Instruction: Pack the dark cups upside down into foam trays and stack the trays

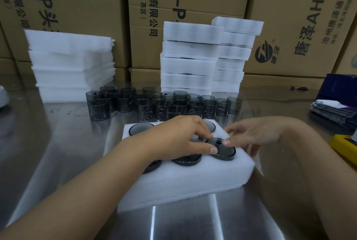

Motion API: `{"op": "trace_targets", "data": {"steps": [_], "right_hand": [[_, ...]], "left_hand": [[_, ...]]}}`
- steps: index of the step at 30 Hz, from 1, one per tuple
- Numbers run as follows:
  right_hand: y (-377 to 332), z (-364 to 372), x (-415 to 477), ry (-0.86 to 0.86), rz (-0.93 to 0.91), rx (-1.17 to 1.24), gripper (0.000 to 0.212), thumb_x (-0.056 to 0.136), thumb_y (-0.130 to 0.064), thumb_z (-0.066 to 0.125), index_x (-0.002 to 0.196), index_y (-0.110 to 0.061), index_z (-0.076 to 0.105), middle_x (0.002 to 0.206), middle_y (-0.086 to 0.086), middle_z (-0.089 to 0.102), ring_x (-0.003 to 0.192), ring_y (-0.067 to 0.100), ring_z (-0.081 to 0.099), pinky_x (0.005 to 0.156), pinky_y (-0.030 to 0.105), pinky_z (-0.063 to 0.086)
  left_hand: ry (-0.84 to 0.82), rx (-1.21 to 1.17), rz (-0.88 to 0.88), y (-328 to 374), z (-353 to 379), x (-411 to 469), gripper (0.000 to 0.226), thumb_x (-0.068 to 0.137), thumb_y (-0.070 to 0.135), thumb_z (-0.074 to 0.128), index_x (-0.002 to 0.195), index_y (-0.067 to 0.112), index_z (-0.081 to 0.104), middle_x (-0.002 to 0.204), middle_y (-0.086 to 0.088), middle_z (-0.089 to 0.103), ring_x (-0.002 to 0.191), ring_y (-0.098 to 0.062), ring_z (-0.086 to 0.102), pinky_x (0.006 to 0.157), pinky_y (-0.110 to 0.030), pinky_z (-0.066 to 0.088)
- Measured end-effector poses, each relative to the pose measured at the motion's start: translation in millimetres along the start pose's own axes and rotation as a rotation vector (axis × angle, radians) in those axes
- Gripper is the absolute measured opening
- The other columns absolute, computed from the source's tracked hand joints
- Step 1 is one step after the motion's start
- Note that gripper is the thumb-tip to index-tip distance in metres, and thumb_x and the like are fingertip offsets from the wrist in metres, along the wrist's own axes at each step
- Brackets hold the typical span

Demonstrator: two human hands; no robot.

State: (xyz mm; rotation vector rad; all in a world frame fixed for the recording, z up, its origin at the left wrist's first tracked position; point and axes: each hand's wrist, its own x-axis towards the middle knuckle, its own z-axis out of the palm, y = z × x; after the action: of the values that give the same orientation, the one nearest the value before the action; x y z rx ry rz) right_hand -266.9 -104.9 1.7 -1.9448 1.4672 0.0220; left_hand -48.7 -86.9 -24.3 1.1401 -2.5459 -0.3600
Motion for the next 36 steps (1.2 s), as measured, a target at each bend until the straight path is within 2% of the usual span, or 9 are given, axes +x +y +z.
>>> {"op": "trace_targets", "data": {"steps": [6, 9, 14, 17, 20, 22, 27, 30, 36], "right_hand": [[-9, 18, -27, 0.526, -0.311, -0.191, 0.054, 0.059, -0.076, 0.058, 0.1, -0.041, 0.066, 0.087, -0.015, 0.061, 0.081, -0.004, 0.057, 0.07, 0.015, 0.045], [-7, 45, -38, 0.499, -0.502, -0.431, 0.058, 0.072, -0.078, 0.048, 0.106, -0.036, 0.069, 0.091, -0.013, 0.065, 0.093, -0.002, 0.054, 0.089, 0.021, 0.042], [-3, 74, -50, 0.607, -0.469, -0.612, 0.071, 0.079, -0.059, 0.058, 0.143, -0.046, 0.029, 0.116, -0.014, 0.056, 0.117, 0.004, 0.044, 0.114, 0.014, -0.002], [-3, 73, -60, 0.714, -0.585, -0.736, 0.066, 0.065, -0.041, 0.084, 0.125, -0.035, 0.06, 0.095, -0.013, 0.066, 0.094, 0.007, 0.063, 0.107, 0.025, 0.037], [-9, 43, -72, 0.888, -0.693, -0.745, 0.049, 0.064, -0.032, 0.087, 0.111, -0.03, 0.07, 0.088, -0.011, 0.067, 0.082, 0.012, 0.067, 0.094, 0.044, 0.05], [-22, 4, -78, 0.974, -0.693, -0.681, 0.04, 0.079, -0.031, 0.076, 0.117, -0.036, 0.065, 0.095, -0.012, 0.064, 0.085, 0.011, 0.063, 0.082, 0.046, 0.057], [-72, -129, -46, 1.167, -0.509, -0.555, 0.046, 0.091, -0.036, 0.055, 0.134, -0.046, 0.046, 0.112, -0.01, 0.049, 0.105, 0.006, 0.04, 0.084, 0.038, 0.044], [-95, -206, 7, 1.29, -0.426, -0.568, 0.045, 0.093, -0.024, 0.059, 0.136, -0.035, 0.05, 0.127, 0.01, 0.051, 0.121, 0.026, 0.042, 0.093, 0.041, 0.039], [-100, -295, 114, 1.209, -0.32, -0.503, 0.047, 0.094, -0.014, 0.056, 0.14, -0.025, 0.048, 0.137, 0.015, 0.048, 0.127, 0.032, 0.041, 0.1, 0.037, 0.035]], "left_hand": [[0.175, 0.262, -0.168, 9, -25, -39, 0.054, 0.08, 0.072, 0.041, 0.108, 0.033, 0.068, 0.097, 0.016, 0.057, 0.087, -0.004, 0.054, 0.076, -0.026, 0.047], [0.114, 0.44, -0.274, 15, -34, -84, 0.072, 0.059, 0.087, 0.03, 0.087, 0.03, 0.062, 0.079, 0.013, 0.062, 0.072, -0.003, 0.057, 0.067, -0.03, 0.053], [0.006, 0.552, -0.267, 39, -18, -123, 0.052, 0.079, 0.049, 0.063, 0.126, 0.039, 0.043, 0.123, 0.019, 0.051, 0.113, -0.003, 0.052, 0.085, -0.021, 0.041], [-0.006, 0.612, -0.276, 55, -35, -124, 0.058, 0.036, 0.054, 0.085, 0.09, 0.04, 0.07, 0.082, 0.023, 0.067, 0.072, 0.005, 0.064, 0.053, -0.013, 0.048], [0.043, 0.614, -0.191, 53, -60, -109, 0.055, 0.085, 0.043, 0.058, 0.136, 0.045, 0.035, 0.128, 0.02, 0.051, 0.116, -0.001, 0.051, 0.088, -0.025, 0.048], [0.121, 0.698, -0.232, 53, -101, -86, 0.053, 0.092, 0.042, 0.048, 0.139, 0.049, 0.025, 0.133, 0.021, 0.045, 0.121, -0.004, 0.047, 0.088, -0.027, 0.046], [0.539, 0.743, -0.171, 16, -214, 20, 0.044, 0.086, 0.043, 0.063, 0.128, 0.044, 0.053, 0.115, 0.011, 0.066, 0.082, -0.008, 0.048, 0.054, -0.021, 0.03], [0.625, 0.809, -0.186, -14, -263, 108, 0.036, 0.091, 0.034, 0.062, 0.127, 0.034, 0.058, 0.109, -0.002, 0.066, 0.085, -0.019, 0.051, 0.06, -0.028, 0.034], [0.554, 0.819, -0.307, -80, -291, 226, 0.036, 0.093, 0.021, 0.059, 0.128, 0.026, 0.058, 0.115, -0.007, 0.063, 0.103, -0.028, 0.057, 0.074, -0.035, 0.044]]}}
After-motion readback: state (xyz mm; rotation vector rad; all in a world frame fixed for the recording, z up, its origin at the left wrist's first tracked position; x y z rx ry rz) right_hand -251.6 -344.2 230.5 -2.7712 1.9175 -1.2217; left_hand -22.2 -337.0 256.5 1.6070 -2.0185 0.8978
